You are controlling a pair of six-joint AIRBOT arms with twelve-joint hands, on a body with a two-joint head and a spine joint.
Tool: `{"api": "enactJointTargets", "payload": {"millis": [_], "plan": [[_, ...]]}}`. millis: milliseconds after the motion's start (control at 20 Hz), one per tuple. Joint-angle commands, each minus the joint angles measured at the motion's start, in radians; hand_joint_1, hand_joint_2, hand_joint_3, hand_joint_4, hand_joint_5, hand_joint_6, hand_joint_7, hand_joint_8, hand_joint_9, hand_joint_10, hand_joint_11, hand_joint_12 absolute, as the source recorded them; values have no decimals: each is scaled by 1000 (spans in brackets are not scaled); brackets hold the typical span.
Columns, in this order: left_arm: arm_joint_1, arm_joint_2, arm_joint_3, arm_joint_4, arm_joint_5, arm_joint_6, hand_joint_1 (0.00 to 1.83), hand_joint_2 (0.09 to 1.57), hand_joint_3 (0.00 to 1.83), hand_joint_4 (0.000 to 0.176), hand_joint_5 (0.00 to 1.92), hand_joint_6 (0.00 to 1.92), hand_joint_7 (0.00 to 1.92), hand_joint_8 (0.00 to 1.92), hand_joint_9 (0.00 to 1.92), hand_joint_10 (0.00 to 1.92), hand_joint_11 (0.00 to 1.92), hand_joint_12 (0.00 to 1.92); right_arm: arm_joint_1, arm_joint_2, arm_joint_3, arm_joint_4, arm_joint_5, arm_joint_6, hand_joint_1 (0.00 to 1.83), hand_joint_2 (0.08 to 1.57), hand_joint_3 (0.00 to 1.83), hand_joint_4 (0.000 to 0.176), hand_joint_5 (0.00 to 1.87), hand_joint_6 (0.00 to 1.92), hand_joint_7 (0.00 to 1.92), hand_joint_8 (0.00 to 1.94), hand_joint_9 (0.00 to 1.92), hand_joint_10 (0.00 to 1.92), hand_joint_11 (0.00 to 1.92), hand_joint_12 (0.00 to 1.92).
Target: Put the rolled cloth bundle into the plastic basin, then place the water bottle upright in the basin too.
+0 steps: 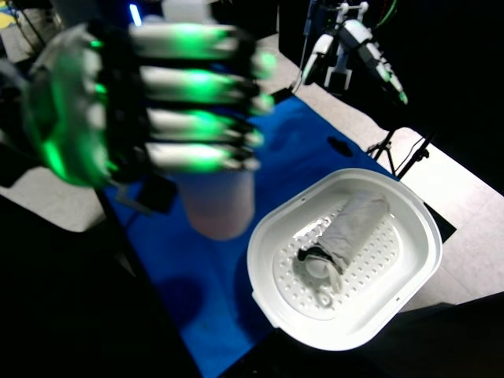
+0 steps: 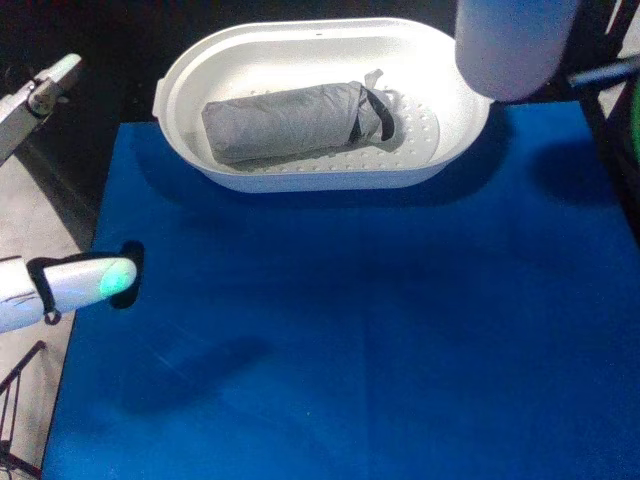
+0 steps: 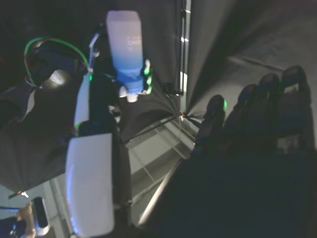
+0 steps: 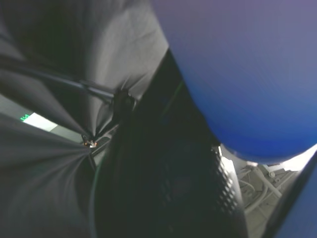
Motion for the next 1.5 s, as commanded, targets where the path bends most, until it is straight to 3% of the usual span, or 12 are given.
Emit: {"api": "enactJointTargets", "payload": {"millis": [0,100,250,400,500,650,700,900,1150,1450], "plan": [[-10,-10,8,11,-118,-14,764,871,0,176,31,2,0,0,0,0,0,0,33,-16,26,30,123,12,1109,1208,0,0,810,1234,1120,1449,1141,1642,1049,1900],[-12,-17,18,16,-120,-31,742,861,0,176,32,2,0,0,0,0,0,0,49,-73,85,53,120,12,1100,1217,0,0,794,1257,1146,1454,1164,1658,1089,1917],[-23,-23,34,28,-115,-41,662,852,0,176,0,0,0,0,0,0,0,0,56,-130,161,99,96,12,1121,1176,0,0,873,1145,1309,1420,1328,1620,1235,1889],[-30,-36,56,42,-121,-57,625,844,0,176,0,0,0,0,0,0,0,0,56,-198,250,152,76,12,1128,1167,3,0,885,1119,1328,1419,1325,1620,1224,1890],[-37,-49,73,50,-125,-74,600,838,0,176,0,0,0,0,0,0,0,0,55,-235,301,184,61,13,1113,1183,1,0,858,1157,1204,1536,1260,1729,1195,1921],[-61,-52,80,67,-119,-74,596,843,0,176,0,0,0,0,0,0,0,0,46,-265,334,211,11,13,1123,1169,0,0,885,1113,1173,1644,1281,1834,1250,1921],[-67,-56,82,70,-118,-74,596,842,0,176,0,0,0,0,0,0,0,0,41,-278,345,215,-9,13,1115,1188,0,0,848,1169,1194,1525,1302,1704,1234,1919],[-82,-67,89,78,-112,-75,593,836,0,176,0,0,0,0,0,0,0,0,25,-327,393,216,-100,15,1116,1194,0,0,838,1185,1132,1266,1191,1513,1117,1729],[-84,-72,90,78,-110,-80,625,845,2,176,0,0,0,0,0,0,0,0,15,-344,411,215,-138,15,1134,1168,0,0,883,1113,1094,1427,1154,1687,1085,1913],[-84,-75,90,78,-113,-83,634,832,0,176,0,0,0,0,0,0,0,0,8,-347,415,216,-144,15,1121,1188,1,0,848,1169,1101,1320,1135,1627,1041,1870]]}}
